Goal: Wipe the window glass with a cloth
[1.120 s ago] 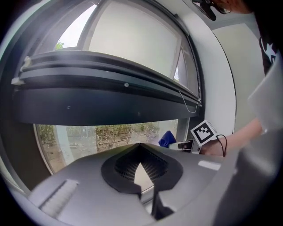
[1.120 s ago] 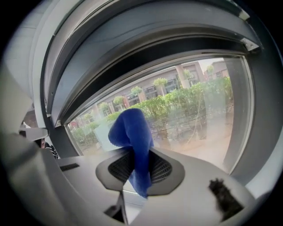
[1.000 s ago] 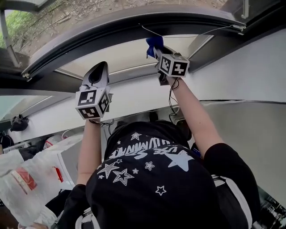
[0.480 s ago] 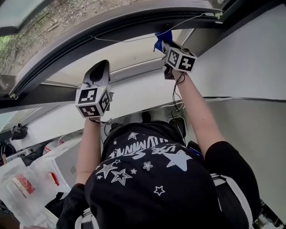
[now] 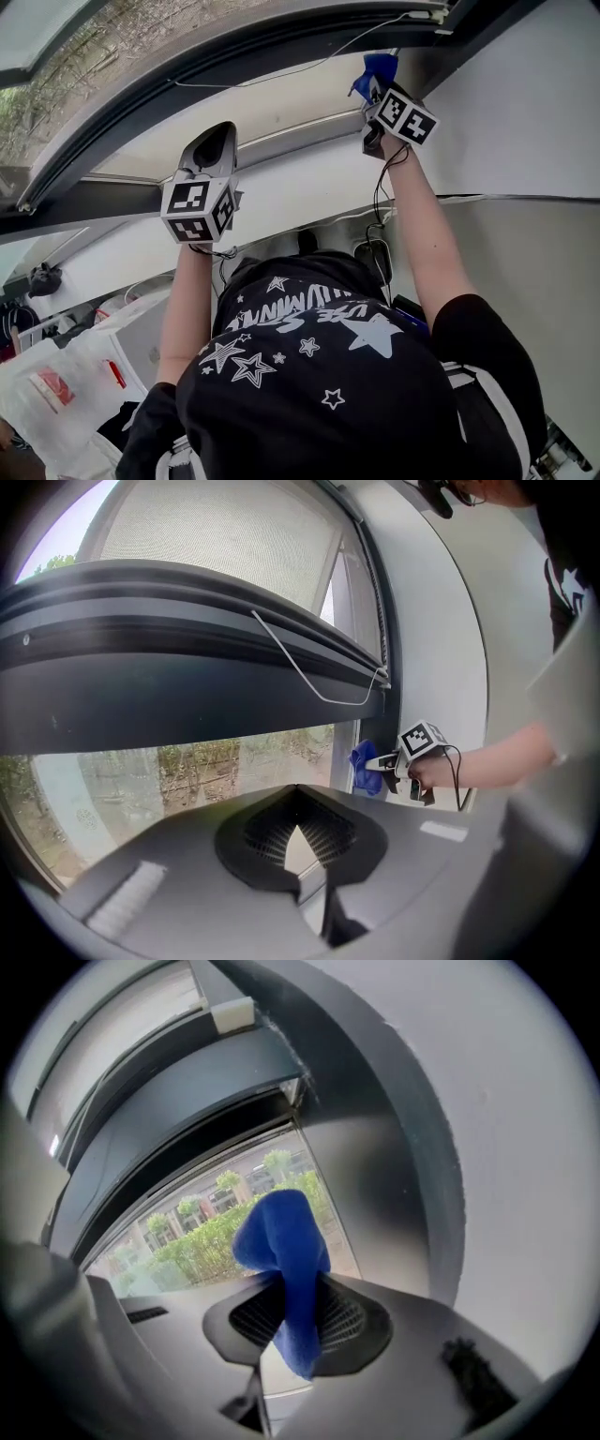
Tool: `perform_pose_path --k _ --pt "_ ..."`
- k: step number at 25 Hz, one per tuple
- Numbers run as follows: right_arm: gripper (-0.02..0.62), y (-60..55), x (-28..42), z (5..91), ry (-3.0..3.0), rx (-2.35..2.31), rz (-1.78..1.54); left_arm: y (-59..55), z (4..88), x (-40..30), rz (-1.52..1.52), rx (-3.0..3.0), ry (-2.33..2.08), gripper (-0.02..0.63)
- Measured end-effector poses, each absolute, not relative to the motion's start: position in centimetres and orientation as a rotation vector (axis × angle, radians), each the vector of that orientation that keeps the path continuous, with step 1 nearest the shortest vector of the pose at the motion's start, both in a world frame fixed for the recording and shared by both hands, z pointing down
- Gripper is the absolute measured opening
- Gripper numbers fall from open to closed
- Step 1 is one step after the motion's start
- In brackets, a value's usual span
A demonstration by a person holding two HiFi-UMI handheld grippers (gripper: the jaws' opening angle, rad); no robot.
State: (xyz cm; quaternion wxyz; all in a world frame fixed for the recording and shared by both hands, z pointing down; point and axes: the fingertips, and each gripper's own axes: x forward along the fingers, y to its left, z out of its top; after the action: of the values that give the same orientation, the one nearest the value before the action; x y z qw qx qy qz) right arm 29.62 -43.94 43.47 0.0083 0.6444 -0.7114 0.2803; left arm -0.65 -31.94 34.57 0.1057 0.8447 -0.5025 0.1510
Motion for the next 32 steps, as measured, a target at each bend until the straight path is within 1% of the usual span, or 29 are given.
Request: perform_pose_path --k 3,6,10,12,18,24,28,32 --pt "0.074 -43.5 29.9 43.2 -2.214 2.031 0.869 -31.3 34.4 -1.0 0.432 2.485 -1.493 0.009" --pt "0.074 -42.8 28.7 43.4 -2.216 2.003 0.861 -30.4 34.7 -2.5 0.417 2.460 -1.525 0.009" --pt "0.074 -41.0 25.4 44.0 -2.244 1.932 0.866 -28.8 36.0 -6.0 0.403 2.389 -1.579 0.009" --pt "0.074 -40.1 22.5 44.5 -2.268 1.865 0.866 -27.6 36.6 -8.9 0.392 2.334 -1.630 0.009" --pt "0.074 -36.6 8.9 45.2 -2.399 1.540 0.817 -23.0 38.1 -19.5 0.362 2.153 -1.816 0.009" --pt "0.074 -31.4 -7.7 45.7 -2.524 1.168 0.750 -18.1 39.9 -29.2 0.311 2.015 -1.918 0.009" --pt "0.074 -28.7 -17.4 46.8 -2.561 0.972 0.697 -15.1 41.7 -34.9 0.310 1.944 -1.959 0.009" --pt "0.074 -27.4 -25.5 48.4 -2.580 0.862 0.657 -13.3 43.2 -39.7 0.292 1.898 -1.979 0.009"
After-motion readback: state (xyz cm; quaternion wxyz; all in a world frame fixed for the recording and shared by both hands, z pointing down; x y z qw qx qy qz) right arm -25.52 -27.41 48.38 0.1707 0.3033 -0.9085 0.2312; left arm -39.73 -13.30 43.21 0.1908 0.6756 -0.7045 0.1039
